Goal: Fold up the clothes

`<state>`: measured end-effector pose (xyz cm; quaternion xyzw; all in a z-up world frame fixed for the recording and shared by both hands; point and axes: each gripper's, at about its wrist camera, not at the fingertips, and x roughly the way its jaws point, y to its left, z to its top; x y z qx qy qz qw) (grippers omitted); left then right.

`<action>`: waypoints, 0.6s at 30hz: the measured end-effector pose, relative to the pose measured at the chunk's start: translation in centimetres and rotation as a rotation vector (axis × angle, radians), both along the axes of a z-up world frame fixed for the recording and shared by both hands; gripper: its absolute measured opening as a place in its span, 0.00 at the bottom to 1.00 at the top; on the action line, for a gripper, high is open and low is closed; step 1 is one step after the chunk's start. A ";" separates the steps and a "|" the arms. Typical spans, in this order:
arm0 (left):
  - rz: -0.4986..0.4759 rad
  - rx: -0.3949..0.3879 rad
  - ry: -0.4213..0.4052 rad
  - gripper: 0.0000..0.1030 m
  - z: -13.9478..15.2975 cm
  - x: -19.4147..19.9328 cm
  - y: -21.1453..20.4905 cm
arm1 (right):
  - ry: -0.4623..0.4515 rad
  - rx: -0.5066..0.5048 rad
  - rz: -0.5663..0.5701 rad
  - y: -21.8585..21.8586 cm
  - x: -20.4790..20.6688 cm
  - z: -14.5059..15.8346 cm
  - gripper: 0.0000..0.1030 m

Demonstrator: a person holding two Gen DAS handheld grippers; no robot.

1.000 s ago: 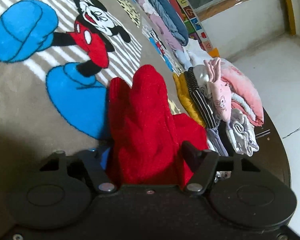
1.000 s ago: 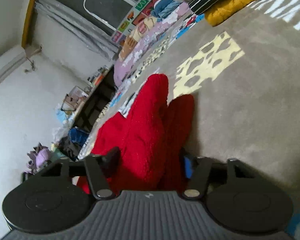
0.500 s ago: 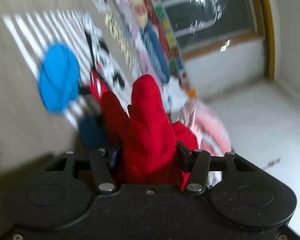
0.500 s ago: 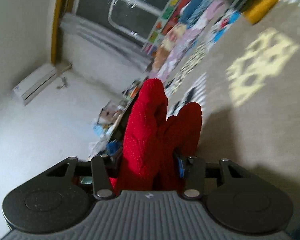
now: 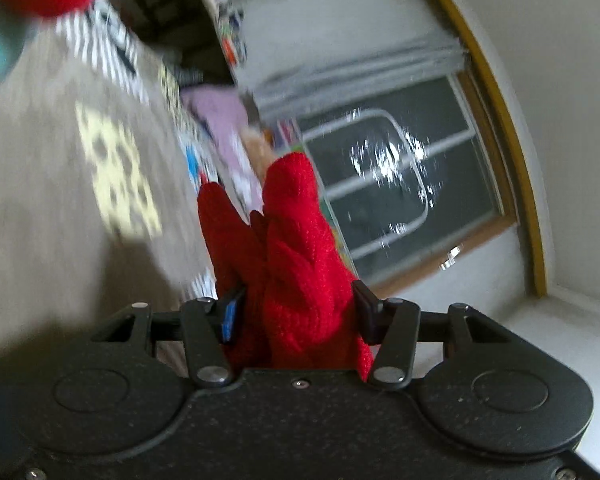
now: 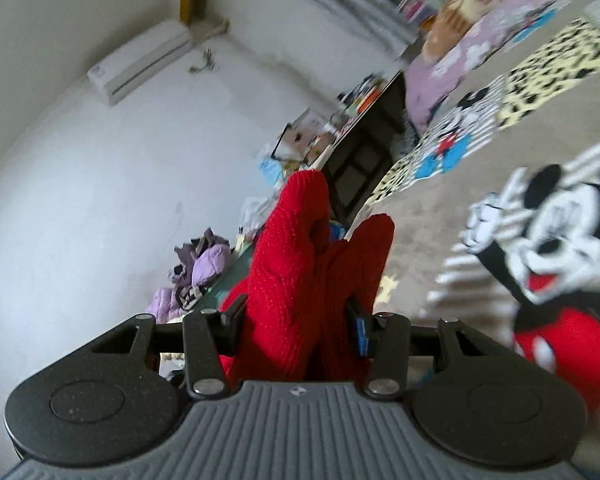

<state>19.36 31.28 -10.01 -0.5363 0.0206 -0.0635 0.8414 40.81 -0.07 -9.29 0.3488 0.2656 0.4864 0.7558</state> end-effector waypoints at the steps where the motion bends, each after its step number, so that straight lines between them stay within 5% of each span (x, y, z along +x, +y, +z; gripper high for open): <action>1: 0.028 0.008 -0.007 0.50 0.1 0.5 0.4 | -0.003 -0.004 0.014 1.0 1.0 0.1 0.48; 15: 0.343 0.205 -0.065 0.50 1.9 5.5 4.9 | -0.051 0.160 0.170 10.8 10.2 -0.7 0.48; 17: 0.405 0.217 0.114 0.56 1.3 6.6 5.6 | -0.053 0.177 0.184 12.2 11.0 -0.8 0.48; 18: 0.439 0.222 0.240 0.68 0.8 7.3 5.9 | -0.051 0.173 0.184 13.0 11.4 -1.0 0.49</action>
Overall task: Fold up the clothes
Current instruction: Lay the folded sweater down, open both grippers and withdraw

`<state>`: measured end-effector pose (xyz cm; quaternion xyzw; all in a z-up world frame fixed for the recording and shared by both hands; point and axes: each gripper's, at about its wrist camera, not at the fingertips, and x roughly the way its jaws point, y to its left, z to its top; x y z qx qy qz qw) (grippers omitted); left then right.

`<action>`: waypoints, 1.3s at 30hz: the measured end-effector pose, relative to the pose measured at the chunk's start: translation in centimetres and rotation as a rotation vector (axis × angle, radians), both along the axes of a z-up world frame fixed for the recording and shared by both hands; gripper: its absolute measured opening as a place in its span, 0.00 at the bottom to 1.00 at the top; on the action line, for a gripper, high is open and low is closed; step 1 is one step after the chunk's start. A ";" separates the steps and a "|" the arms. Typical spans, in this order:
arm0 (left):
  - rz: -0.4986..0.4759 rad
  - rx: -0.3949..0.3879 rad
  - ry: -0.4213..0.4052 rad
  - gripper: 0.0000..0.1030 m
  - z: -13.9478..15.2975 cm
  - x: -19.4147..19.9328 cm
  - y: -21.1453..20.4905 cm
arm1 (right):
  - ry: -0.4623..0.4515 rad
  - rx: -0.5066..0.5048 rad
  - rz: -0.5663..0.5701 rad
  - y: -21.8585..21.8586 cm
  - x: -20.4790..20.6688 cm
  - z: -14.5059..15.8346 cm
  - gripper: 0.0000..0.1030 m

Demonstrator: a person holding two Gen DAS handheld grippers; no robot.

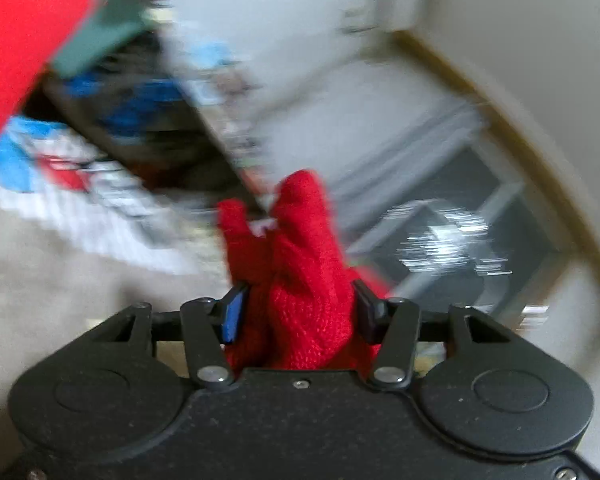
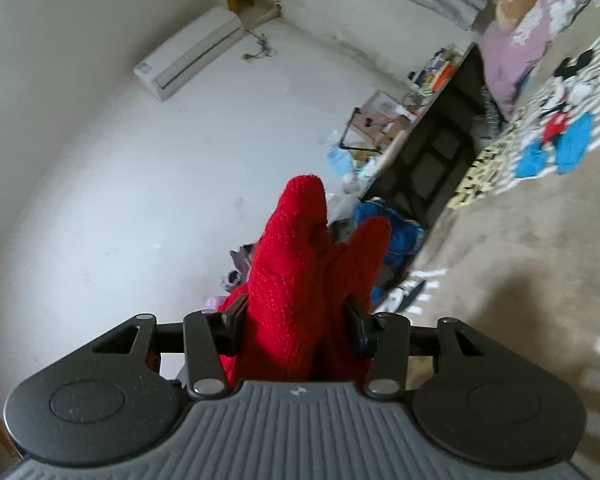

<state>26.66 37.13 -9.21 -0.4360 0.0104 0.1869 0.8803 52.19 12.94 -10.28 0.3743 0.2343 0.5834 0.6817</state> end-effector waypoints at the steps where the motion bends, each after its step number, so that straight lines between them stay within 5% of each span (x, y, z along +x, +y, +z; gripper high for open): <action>1: 0.048 -0.017 0.119 0.79 -0.5 0.7 0.3 | 0.014 -0.105 -0.044 1.2 0.5 -0.6 0.51; 2: 0.087 -0.021 0.258 0.78 -1.2 1.6 0.4 | 0.030 -0.228 -0.096 2.5 1.0 -1.4 0.64; 3: 0.101 -0.007 0.353 0.78 -1.8 2.1 0.2 | 0.055 -0.338 -0.128 3.6 1.2 -2.4 0.64; 4: 0.097 0.003 0.333 0.79 -1.8 1.9 0.0 | 0.082 -0.445 -0.156 4.5 1.3 -3.4 0.63; 7: 0.068 -0.043 0.267 0.82 -1.4 1.7 -0.3 | 0.074 -0.390 -0.222 3.1 0.0 -3.5 0.63; 10: 0.082 -0.040 0.303 0.83 -1.8 1.8 -1.0 | 0.091 -0.372 -0.269 1.2 -0.6 -2.6 0.67; 20: 0.050 0.028 0.390 0.91 -0.3 2.7 -5.0 | -0.071 -0.664 -0.329 -0.9 -4.7 1.2 0.72; 29: -0.006 0.184 0.510 0.99 1.1 2.3 -6.4 | -0.206 -0.992 -0.409 -0.7 -9.0 4.4 0.91; 39: -0.105 0.359 0.613 1.00 3.1 0.6 -9.0 | -0.254 -1.096 -0.432 -1.3 -13.5 7.5 0.99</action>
